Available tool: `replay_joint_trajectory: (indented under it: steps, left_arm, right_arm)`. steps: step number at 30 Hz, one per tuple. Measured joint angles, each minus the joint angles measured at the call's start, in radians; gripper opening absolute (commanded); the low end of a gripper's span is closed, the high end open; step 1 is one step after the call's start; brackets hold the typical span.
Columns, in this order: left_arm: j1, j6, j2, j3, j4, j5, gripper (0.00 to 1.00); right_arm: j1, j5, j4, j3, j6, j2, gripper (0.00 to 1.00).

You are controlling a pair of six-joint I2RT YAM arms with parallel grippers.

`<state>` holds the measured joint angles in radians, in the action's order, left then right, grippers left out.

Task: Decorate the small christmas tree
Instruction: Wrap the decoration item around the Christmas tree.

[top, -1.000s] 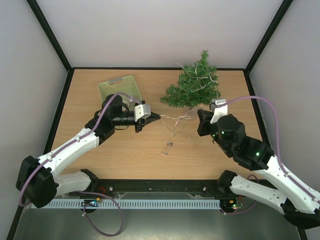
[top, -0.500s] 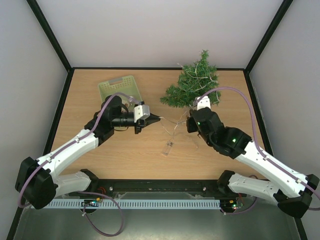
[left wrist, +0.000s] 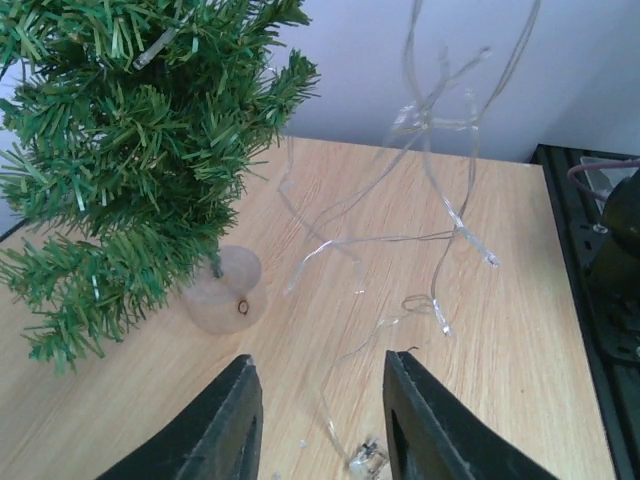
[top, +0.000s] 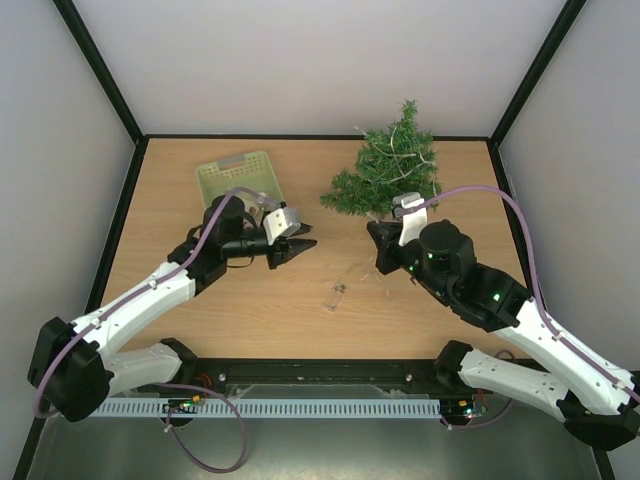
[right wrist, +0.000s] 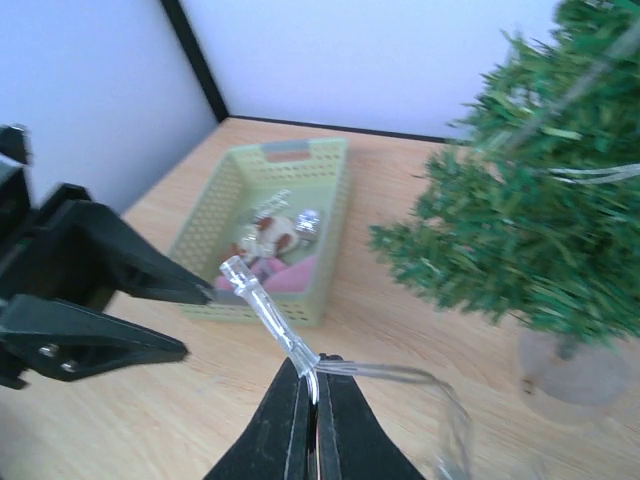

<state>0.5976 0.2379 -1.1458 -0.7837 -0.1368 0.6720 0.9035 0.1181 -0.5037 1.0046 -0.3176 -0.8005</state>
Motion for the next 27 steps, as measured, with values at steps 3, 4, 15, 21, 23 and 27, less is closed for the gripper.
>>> replay_joint_trajectory:
  steps: [3,4,15,21,23,27]
  left_arm:
    - [0.031,0.005,0.023,0.002,0.009,-0.026,0.38]
    - [0.048,0.008,0.032,0.005,0.008,-0.028,0.38]
    - [0.216,0.023,0.044,0.05,-0.093,-0.061,0.48]
    - [0.261,0.0,-0.018,0.05,-0.153,-0.122,0.5]
    - [0.275,-0.006,-0.033,0.05,-0.17,-0.147,0.49]
    - [0.295,-0.013,-0.068,0.048,-0.187,-0.198,0.48]
  right_arm:
    - [0.0,-0.068,0.041,0.0,-0.001,0.002,0.02]
    - [0.0,-0.084,0.05,0.0,-0.003,-0.001,0.02]
    - [0.0,-0.195,0.12,0.0,-0.033,-0.016,0.02]
    - [0.0,-0.212,0.164,-0.002,-0.064,-0.016,0.02]
    - [0.0,-0.217,0.179,-0.005,-0.073,-0.017,0.02]
    - [0.0,-0.225,0.202,-0.013,-0.091,-0.017,0.02]
